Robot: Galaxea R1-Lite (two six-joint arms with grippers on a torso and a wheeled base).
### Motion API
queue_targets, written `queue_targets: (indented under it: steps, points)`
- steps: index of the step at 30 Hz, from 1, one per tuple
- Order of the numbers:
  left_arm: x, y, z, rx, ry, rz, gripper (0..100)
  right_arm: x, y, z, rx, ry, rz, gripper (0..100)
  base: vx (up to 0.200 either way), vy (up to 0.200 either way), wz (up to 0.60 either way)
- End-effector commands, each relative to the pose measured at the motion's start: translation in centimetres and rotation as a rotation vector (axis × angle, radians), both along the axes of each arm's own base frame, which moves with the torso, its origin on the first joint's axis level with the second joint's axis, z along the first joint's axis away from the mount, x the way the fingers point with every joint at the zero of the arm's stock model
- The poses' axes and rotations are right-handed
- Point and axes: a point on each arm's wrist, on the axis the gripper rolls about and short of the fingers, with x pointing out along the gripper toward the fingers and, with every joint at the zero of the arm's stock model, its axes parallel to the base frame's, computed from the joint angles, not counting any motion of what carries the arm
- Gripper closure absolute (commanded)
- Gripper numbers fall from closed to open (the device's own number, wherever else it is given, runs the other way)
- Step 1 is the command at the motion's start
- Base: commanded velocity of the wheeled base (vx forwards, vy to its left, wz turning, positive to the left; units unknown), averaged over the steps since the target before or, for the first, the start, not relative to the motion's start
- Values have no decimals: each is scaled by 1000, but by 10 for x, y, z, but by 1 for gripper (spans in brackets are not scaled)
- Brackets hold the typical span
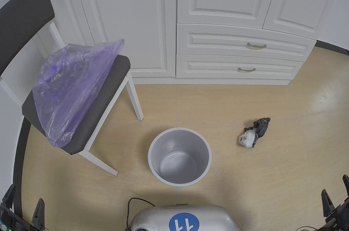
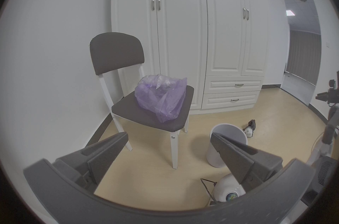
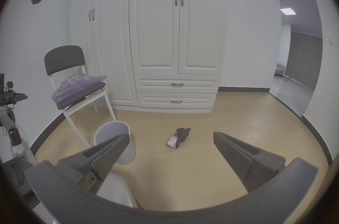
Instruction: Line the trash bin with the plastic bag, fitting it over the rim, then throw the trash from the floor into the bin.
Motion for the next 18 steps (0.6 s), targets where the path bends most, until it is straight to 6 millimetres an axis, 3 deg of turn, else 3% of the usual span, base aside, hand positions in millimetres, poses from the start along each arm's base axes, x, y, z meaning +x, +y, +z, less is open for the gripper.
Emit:
queue_targets:
  steps: [1, 9, 18]
  points:
    - [0, 0, -5, 6, -1, -5, 0, 0, 0, -5, -3, 1, 3, 0, 0, 0, 0]
    - [0, 1, -5, -98, 2, 44, 0, 0, 0, -5, 46, -1, -6, 0, 0, 0, 0]
    - [0, 1, -5, -92, -5, 65, 0, 0, 0, -5, 46, -1, -9, 0, 0, 0, 0]
